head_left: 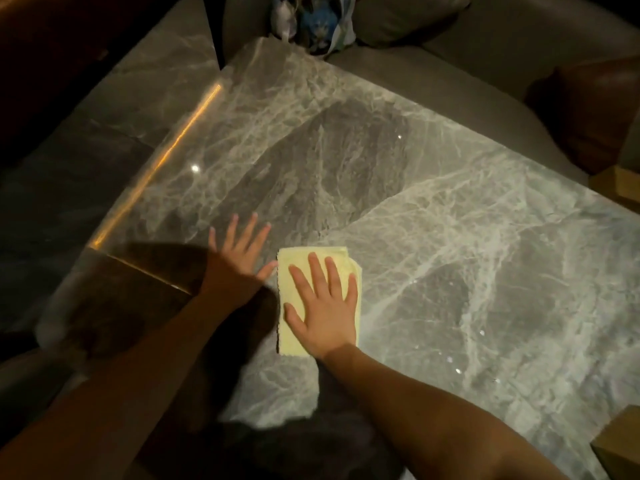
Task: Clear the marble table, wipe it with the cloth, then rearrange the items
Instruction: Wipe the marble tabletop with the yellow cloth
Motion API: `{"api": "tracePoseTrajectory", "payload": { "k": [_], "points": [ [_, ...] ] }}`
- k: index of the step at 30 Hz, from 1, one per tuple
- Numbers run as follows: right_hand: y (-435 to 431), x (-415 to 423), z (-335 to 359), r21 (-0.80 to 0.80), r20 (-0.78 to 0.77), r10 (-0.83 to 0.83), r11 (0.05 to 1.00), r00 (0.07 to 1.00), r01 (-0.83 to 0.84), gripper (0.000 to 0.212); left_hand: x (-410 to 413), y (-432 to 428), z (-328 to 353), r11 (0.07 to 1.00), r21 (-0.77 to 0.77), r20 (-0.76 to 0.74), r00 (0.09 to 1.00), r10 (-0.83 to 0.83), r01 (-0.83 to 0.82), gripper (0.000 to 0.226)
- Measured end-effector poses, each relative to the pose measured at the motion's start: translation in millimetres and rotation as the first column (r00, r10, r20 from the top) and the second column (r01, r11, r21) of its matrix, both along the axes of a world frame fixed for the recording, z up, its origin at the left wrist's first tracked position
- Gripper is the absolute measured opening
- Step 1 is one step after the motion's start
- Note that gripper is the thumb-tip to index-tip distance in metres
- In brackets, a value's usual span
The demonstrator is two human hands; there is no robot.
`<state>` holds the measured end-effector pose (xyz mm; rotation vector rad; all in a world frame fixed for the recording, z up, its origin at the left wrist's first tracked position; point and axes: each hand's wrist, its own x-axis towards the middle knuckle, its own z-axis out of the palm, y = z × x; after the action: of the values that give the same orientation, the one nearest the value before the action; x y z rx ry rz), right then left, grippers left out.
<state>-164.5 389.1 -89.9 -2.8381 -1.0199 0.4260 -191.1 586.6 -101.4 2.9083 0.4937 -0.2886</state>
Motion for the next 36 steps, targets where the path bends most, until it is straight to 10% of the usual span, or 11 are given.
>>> {"api": "tracePoseTrajectory", "payload": {
  "k": [21,36],
  "points": [
    [120.8,350.7,-2.4,0.087,0.056,-0.275,0.959,0.96,0.27,0.061,155.4,9.7,-8.8,0.959,0.017,0.142,0.95,0.279,-0.284,0.064],
    [-14.4,140.7,-0.2,0.03,0.09,-0.041,0.999,0.995,0.038,0.061,157.8,11.7,-4.3,0.979,0.046,0.083,0.977,0.196,-0.2,0.063]
  ]
}}
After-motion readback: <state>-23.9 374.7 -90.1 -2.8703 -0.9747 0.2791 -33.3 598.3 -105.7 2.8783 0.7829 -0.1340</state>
